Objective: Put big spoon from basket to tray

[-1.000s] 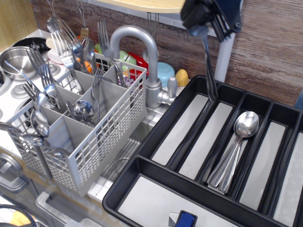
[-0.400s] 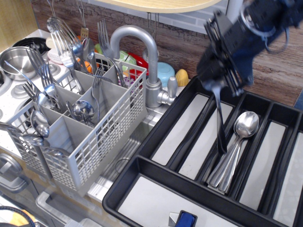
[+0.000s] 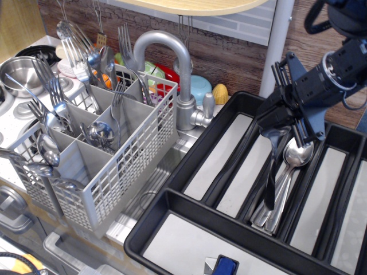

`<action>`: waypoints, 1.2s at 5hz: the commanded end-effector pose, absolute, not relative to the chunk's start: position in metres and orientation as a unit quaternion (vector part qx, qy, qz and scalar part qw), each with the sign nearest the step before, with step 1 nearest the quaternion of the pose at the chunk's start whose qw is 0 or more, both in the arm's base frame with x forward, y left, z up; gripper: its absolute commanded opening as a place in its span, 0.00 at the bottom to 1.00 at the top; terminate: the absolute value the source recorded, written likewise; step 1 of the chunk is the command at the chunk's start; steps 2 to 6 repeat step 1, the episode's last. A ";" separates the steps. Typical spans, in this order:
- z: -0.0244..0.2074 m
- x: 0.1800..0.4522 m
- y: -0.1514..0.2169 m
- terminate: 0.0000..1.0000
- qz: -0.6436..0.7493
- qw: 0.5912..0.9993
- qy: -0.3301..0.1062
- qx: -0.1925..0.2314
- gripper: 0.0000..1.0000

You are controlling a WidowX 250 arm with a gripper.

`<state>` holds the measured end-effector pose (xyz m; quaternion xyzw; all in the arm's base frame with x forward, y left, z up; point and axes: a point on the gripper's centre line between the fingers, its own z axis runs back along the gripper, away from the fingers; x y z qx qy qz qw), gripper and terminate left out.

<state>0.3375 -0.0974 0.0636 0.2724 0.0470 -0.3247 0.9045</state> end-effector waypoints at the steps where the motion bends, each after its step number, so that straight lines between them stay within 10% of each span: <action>1: 0.074 0.347 -0.104 1.00 -0.306 0.918 0.013 0.253 0.00; 6: 0.074 0.347 -0.104 1.00 -0.306 0.918 0.013 0.253 0.00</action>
